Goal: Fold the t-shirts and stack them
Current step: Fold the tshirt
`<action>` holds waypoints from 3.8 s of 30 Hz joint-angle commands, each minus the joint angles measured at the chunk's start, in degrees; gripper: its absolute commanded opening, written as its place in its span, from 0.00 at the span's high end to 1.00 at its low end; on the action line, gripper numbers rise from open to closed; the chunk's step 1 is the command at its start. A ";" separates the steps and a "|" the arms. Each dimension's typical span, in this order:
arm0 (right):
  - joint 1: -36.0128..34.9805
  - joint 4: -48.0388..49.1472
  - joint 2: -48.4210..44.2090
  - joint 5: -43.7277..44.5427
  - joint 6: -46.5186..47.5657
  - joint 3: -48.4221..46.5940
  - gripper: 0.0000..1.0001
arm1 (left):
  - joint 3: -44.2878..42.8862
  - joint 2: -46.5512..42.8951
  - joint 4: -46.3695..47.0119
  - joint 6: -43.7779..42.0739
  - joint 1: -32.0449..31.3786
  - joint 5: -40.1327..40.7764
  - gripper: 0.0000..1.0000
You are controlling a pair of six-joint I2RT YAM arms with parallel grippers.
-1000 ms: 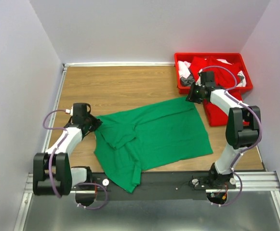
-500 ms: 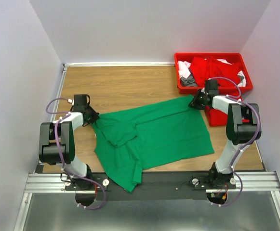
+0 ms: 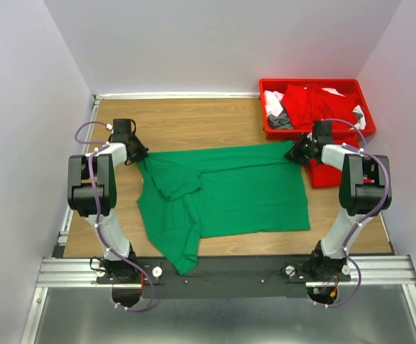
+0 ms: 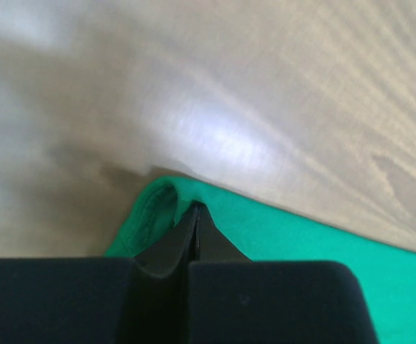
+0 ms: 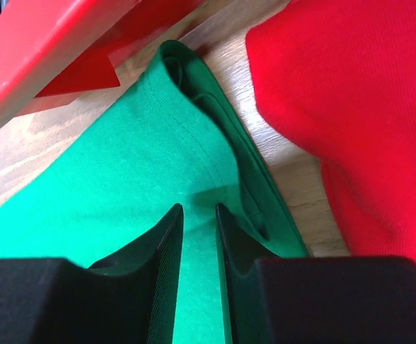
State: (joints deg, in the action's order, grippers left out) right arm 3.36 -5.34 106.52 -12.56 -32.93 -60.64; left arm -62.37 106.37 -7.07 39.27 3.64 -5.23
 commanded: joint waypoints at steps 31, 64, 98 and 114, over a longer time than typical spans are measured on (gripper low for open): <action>-11.44 -5.64 -32.95 -20.58 5.94 16.52 0.45 | 10.60 -23.41 -25.18 -7.09 -31.76 13.50 0.52; -11.53 -5.64 -33.13 -26.03 8.93 18.19 0.46 | 7.70 -24.21 -19.21 2.48 -23.94 10.16 0.65; -11.62 -21.46 -31.03 5.17 11.30 14.94 0.42 | 20.08 -41.42 -23.00 -1.30 -14.36 12.01 0.44; -11.53 -23.75 -15.84 14.21 10.16 10.47 0.41 | 23.97 -24.64 -10.68 -3.66 -9.89 8.66 0.47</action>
State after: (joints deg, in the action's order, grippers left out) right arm -7.92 -27.81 85.95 -3.46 -22.44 -46.94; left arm -37.65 77.71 -21.06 38.04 -8.21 3.86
